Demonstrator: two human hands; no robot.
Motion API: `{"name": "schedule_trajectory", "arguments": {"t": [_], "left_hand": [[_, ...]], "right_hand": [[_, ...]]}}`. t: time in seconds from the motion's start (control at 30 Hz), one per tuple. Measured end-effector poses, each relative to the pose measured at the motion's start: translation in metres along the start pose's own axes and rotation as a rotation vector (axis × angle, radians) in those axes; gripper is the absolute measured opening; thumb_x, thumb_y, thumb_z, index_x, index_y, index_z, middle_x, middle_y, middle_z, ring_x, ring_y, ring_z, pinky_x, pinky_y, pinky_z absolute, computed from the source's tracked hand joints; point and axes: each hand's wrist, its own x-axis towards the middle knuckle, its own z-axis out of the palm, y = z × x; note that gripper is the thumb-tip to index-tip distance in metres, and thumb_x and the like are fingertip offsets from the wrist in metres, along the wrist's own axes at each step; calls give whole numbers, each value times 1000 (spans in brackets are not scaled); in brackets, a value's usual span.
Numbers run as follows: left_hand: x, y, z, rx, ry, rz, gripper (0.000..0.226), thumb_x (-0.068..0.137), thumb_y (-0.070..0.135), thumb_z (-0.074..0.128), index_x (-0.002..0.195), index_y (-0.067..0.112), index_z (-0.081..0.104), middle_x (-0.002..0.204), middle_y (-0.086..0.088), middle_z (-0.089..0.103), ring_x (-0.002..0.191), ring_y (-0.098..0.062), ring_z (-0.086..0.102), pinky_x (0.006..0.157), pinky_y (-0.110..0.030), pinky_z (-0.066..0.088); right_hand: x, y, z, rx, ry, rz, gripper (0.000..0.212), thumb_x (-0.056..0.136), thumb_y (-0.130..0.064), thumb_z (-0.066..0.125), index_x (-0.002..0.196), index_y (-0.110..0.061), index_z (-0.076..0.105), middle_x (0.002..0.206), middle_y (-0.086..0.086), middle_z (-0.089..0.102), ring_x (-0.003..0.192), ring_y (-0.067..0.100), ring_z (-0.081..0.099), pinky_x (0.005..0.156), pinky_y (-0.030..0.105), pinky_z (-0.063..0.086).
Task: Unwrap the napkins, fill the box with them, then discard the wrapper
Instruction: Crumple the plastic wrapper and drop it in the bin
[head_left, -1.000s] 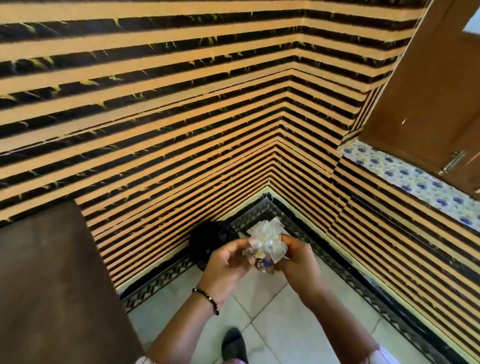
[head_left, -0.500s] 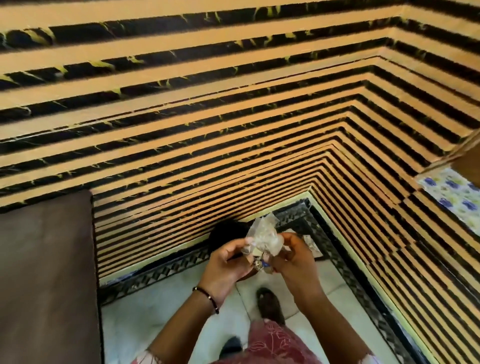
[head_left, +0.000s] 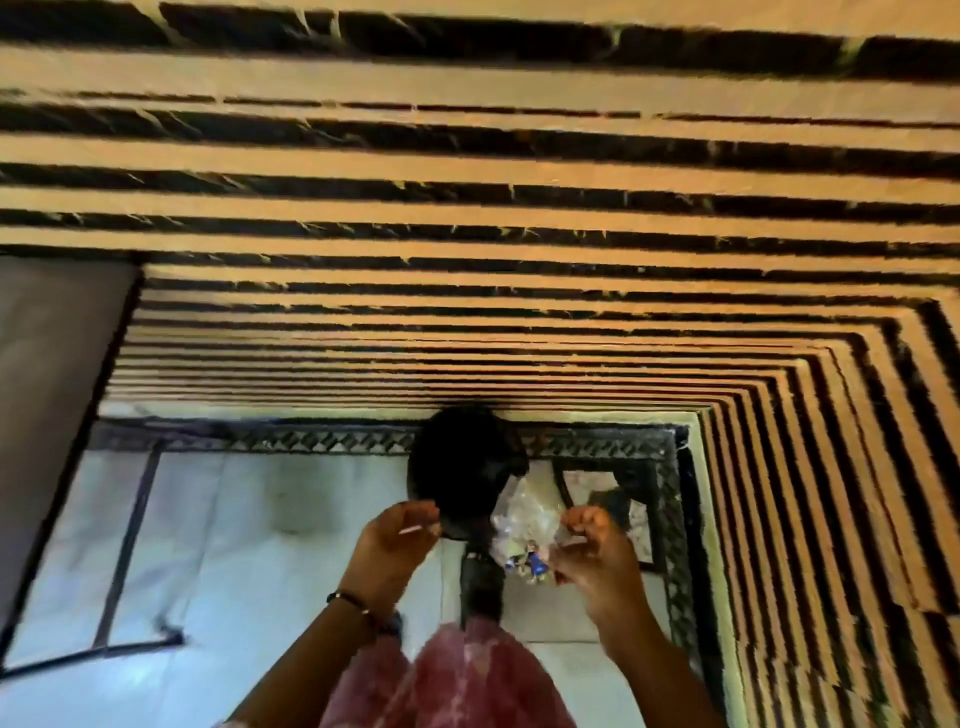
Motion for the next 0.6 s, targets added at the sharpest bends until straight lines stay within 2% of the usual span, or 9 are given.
{"name": "schedule_trajectory", "arguments": {"t": [0.03, 0.1, 0.17, 0.23, 0.33, 0.47, 0.6], "left_hand": [[7, -8, 3, -19, 20, -38, 23, 81, -3, 62, 86, 20, 64, 71, 11, 71, 76, -16, 57, 64, -20, 48], [24, -30, 10, -15, 67, -86, 23, 79, 1, 66, 86, 23, 64, 71, 22, 72, 75, -12, 61, 75, -33, 49], [43, -53, 17, -16, 104, -125, 21, 69, 19, 72, 86, 26, 63, 73, 19, 72, 79, -12, 65, 83, -37, 47], [62, -70, 26, 53, 144, -155, 25, 65, 27, 68, 89, 28, 62, 87, 10, 71, 92, -22, 65, 88, -39, 48], [101, -101, 38, 275, 172, -199, 34, 80, 12, 65, 113, 14, 59, 116, -10, 63, 110, -28, 57, 91, -32, 43], [157, -148, 40, 501, 93, -178, 53, 82, 10, 61, 131, 6, 42, 134, -16, 48, 122, -30, 46, 98, -29, 34], [212, -210, 36, 724, -17, -121, 68, 81, 16, 59, 140, 7, 26, 149, -16, 29, 139, -30, 23, 115, -39, 19]], "right_hand": [[13, 5, -1, -41, -18, 19, 31, 53, -5, 67, 77, -21, 54, 73, 3, 59, 65, 23, 56, 54, 31, 46], [47, 21, -2, -134, -48, 34, 26, 54, -5, 64, 72, -23, 56, 70, 1, 59, 65, 25, 56, 59, 39, 46], [79, 38, 1, -228, -95, 14, 22, 59, -6, 65, 71, -21, 56, 68, 1, 58, 66, 23, 56, 62, 41, 46], [107, 51, 4, -292, -127, -14, 21, 66, 1, 69, 73, -11, 54, 68, 4, 56, 65, 22, 53, 62, 34, 44], [155, 74, 17, -414, -130, -83, 25, 70, -3, 74, 75, -1, 50, 65, 4, 51, 59, 13, 46, 55, 18, 36], [215, 127, 52, -542, -105, -171, 34, 71, -13, 74, 68, -12, 40, 63, 0, 41, 58, 15, 41, 57, 33, 38], [265, 182, 100, -635, -136, -272, 32, 71, -12, 72, 65, -13, 41, 61, 5, 42, 58, 17, 39, 51, 24, 28]]}}
